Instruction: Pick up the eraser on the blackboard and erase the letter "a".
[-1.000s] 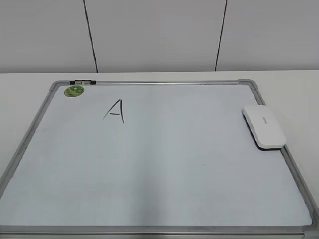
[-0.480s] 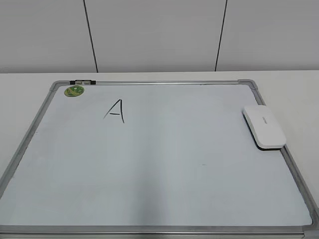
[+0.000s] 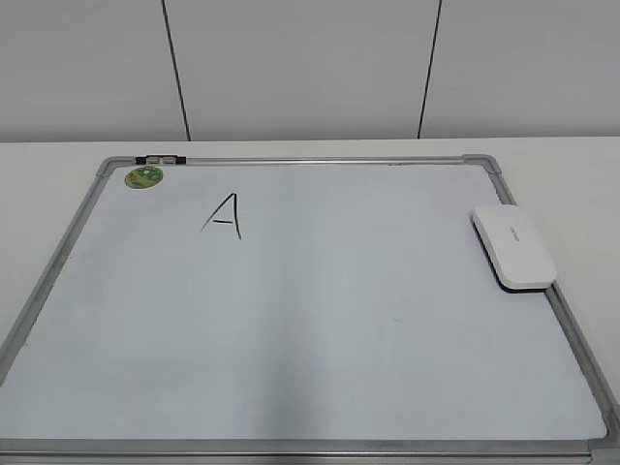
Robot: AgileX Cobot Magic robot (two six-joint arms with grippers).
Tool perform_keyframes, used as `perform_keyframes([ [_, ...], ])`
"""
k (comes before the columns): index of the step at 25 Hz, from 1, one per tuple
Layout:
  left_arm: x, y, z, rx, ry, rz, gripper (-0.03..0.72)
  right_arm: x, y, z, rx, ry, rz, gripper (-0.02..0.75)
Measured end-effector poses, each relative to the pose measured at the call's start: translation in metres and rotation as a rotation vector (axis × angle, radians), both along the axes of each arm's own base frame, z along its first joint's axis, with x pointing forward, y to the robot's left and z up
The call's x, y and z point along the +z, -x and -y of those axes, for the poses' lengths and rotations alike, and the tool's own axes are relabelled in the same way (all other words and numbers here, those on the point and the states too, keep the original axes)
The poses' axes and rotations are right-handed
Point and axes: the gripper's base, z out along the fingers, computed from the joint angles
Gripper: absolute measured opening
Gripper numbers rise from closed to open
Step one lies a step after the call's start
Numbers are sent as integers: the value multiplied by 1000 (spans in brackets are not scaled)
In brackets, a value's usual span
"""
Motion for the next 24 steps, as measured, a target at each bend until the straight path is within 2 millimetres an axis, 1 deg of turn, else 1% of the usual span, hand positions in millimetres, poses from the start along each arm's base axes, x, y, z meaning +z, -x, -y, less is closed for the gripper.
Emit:
perform_keyframes([
  [24,0,0,0,0,0,-1,532,0,0,0,0,0,0,587],
])
